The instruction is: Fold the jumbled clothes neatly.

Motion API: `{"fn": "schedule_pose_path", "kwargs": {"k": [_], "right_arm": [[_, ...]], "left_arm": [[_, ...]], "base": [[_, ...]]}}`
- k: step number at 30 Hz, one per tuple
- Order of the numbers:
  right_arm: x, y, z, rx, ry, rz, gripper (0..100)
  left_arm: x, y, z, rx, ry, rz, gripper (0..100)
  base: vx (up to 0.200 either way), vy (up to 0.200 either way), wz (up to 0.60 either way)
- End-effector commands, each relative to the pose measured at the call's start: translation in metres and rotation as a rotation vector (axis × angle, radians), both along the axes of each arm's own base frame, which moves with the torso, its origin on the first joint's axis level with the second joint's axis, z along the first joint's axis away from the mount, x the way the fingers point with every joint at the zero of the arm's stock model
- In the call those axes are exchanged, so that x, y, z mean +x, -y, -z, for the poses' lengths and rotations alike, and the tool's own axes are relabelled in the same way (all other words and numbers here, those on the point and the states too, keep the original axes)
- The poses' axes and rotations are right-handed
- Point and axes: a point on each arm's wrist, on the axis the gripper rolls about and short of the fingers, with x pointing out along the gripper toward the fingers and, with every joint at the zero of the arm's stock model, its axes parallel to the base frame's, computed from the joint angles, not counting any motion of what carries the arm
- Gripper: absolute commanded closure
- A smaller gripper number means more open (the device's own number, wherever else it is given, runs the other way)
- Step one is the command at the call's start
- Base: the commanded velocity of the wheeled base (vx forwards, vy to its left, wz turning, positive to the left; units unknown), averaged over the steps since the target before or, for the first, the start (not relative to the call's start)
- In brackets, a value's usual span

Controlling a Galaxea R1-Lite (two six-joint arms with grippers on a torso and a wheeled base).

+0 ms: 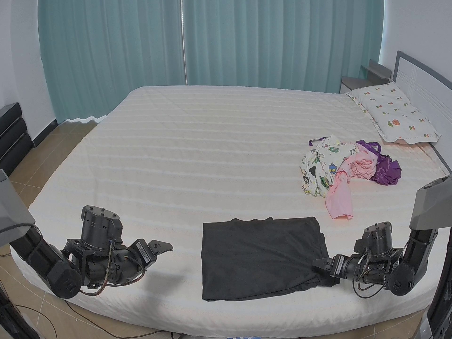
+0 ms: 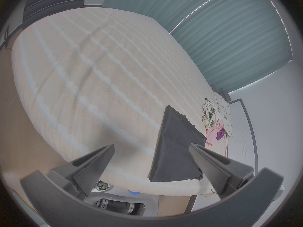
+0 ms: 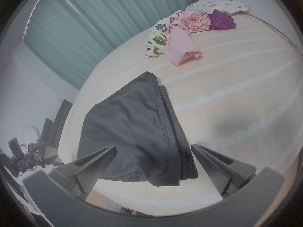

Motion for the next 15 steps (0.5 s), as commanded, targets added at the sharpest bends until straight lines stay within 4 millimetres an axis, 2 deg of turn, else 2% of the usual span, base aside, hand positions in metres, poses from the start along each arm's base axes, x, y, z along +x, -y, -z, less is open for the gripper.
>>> {"fn": "schedule_pose_path", "kwargs": {"k": [1,8,15], "right_arm": [[0.001,0.002,-0.006,0.024,0.024,0.027,0],[0.002,0.004,-0.025,0.149,0.074,0.119,0],[0.002,0.004,-0.026,0.243,0.044,0.191,0]], "left_arm": [[-0.002,-0.001,-0.002,-0.001,0.004,0.0,0],[-0.002,-0.001,-0.002,0.009,0.01,-0.013,0],[-0.002,0.001,-0.001,0.012,0.006,-0.006,0]], "base": [[0.0,0.0,0.0],[0.0,0.0,0.0],[0.0,0.0,0.0]]}}
